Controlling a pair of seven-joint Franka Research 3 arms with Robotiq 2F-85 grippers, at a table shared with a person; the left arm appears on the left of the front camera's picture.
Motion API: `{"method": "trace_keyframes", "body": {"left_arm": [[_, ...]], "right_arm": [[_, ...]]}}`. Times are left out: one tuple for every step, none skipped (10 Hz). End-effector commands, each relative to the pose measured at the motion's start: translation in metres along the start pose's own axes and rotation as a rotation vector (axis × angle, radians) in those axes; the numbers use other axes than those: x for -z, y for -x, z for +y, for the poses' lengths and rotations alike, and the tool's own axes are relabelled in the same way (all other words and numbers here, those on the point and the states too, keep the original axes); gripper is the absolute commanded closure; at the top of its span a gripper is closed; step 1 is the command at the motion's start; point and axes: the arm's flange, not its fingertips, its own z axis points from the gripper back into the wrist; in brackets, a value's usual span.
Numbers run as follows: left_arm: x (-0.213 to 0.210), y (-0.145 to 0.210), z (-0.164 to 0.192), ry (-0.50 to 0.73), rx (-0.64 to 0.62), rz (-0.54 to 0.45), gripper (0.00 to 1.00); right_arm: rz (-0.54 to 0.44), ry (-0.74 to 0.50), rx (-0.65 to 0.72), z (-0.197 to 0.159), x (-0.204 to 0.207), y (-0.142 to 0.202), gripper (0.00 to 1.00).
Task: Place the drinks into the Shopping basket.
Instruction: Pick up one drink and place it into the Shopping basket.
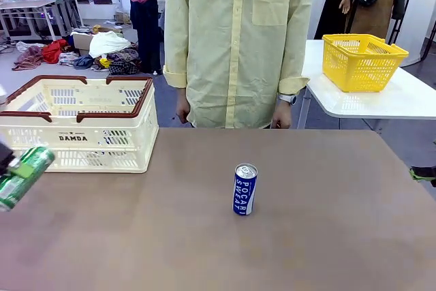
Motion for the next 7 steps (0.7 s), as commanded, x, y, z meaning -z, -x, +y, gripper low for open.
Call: {"method": "trace_keyframes", "body": {"left_arm": [[0.028, -0.033, -0.083, -0.149, -0.007, 0.088, 1.00], [0.045, -0.061, -0.116, -0.267, -0.042, 0.149, 1.00], [0.063, -0.079, -0.136, -0.369, -0.086, 0.183, 1.00], [0.080, -0.092, -0.149, -0.458, -0.137, 0.198, 1.00], [0.093, -0.099, -0.153, -0.529, -0.181, 0.168, 1.00], [0.098, -0.105, -0.148, -0.600, -0.304, 0.060, 1.00], [0.098, -0.087, -0.169, -0.461, -0.099, 0.153, 1.00]], "right_arm": [[0.005, -0.006, 0.011, 0.004, -0.001, 0.000, 0.00], [0.005, -0.006, 0.011, 0.004, -0.001, 0.000, 0.00], [0.005, -0.006, 0.011, 0.004, -0.001, 0.000, 0.00], [0.005, -0.006, 0.011, 0.004, -0.001, 0.000, 0.00], [0.005, -0.006, 0.011, 0.004, -0.001, 0.000, 0.00], [0.005, -0.006, 0.011, 0.004, -0.001, 0.000, 0.00], [0.005, -0.006, 0.011, 0.004, -0.001, 0.000, 0.00]]}}
